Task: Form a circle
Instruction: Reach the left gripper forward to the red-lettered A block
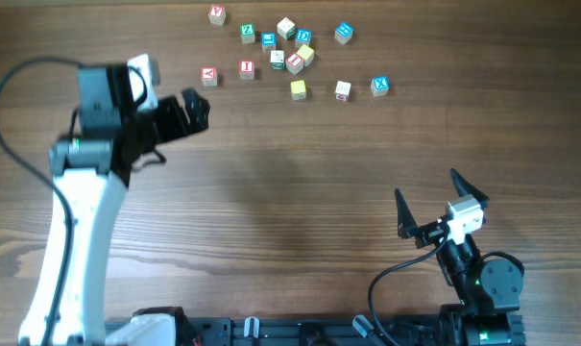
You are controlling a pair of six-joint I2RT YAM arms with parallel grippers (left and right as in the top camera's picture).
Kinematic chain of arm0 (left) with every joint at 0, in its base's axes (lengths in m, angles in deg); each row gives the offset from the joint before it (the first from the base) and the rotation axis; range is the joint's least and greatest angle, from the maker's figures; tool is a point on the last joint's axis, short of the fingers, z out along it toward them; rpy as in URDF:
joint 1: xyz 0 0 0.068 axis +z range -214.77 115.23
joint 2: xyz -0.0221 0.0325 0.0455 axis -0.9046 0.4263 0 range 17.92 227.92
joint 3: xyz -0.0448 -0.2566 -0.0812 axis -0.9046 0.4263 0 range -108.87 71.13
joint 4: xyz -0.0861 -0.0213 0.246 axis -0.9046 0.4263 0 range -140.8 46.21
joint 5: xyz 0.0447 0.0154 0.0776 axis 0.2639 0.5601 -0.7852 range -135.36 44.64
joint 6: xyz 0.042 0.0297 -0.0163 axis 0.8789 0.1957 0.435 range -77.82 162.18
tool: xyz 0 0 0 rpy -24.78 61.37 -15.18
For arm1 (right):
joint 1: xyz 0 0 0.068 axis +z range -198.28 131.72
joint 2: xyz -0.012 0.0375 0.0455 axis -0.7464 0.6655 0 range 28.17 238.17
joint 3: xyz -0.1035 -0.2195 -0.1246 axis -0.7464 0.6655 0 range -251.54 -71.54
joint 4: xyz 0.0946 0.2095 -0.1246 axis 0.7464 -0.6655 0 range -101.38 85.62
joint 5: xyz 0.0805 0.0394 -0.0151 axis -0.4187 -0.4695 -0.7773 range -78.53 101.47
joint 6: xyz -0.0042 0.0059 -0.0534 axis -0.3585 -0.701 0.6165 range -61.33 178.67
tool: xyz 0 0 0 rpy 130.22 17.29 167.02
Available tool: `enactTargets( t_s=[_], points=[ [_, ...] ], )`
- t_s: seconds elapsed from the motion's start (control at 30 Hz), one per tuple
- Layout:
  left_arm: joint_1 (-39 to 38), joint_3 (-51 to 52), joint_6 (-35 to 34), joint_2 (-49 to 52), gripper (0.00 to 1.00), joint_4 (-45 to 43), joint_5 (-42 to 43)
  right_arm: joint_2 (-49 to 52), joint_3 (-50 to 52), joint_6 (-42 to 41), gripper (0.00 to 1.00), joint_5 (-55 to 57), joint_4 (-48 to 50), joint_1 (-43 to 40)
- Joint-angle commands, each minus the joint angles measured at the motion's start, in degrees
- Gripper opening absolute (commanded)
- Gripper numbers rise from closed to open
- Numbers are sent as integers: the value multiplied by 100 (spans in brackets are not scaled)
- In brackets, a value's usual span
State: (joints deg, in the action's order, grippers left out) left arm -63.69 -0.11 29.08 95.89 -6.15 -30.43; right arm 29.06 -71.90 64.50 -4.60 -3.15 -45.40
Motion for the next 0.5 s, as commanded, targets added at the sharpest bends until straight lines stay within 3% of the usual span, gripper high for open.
enactTargets(
  t_s=[0.0,0.23,0.47],
  points=[
    [-164,-1318,529,728,100,424,111,-46,7,17,99,-35,9,-33],
    [-236,-3287,767,1838,100,1585,70,-46,7,17,100,-35,9,-33],
    [-236,-4216,949,2544,100,2057,-433,-46,7,17,100,-33,9,-33]
  ],
)
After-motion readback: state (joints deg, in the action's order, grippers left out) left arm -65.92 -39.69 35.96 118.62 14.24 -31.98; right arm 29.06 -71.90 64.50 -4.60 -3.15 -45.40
